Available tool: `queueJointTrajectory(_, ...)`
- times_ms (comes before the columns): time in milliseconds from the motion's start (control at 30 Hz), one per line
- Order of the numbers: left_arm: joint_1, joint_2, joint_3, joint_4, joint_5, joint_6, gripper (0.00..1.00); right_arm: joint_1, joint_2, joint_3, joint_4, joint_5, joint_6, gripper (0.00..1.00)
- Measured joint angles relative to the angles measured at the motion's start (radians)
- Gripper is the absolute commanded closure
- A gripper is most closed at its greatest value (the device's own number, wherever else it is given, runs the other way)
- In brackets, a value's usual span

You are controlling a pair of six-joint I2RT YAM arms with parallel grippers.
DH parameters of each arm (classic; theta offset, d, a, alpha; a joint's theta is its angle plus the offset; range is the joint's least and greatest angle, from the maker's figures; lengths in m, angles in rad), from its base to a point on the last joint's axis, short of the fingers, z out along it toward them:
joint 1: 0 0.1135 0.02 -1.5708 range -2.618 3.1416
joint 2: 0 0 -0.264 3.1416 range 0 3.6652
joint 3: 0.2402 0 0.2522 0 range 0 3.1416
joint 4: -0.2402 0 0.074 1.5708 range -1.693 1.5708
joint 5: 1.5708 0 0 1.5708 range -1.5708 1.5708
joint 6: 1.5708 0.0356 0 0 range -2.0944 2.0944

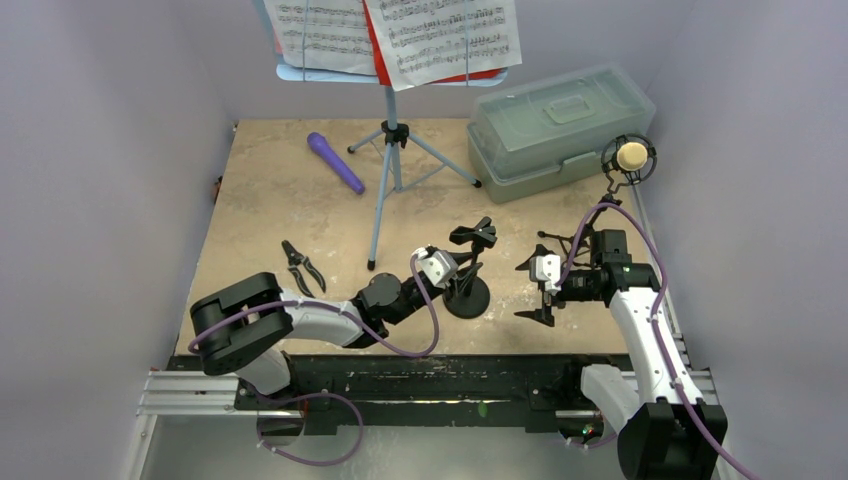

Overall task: Pack up the instrument practice props
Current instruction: Pick up the microphone stand at the center of the board.

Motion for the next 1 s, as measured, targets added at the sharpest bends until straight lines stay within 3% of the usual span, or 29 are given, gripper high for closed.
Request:
queueJointTrajectory(400, 0.000, 0.015, 0.001, 0.006, -0.012, -0.023, 0.86, 0.000, 0.000, 0.000, 0.000, 0.000, 0.000, 0.01)
queueJointTrajectory(567, 0.000, 0.015, 0.001, 0.006, -0.014, -0.026, 1.00, 0.000, 0.000, 0.000, 0.000, 0.000, 0.000, 0.01)
queueJointTrajectory(1000, 0.000, 0.001, 0.001, 0.003, -0.072, -0.133, 1.00, 0.000, 0.003, 0.000, -0.034, -0.026, -0.021, 0.01)
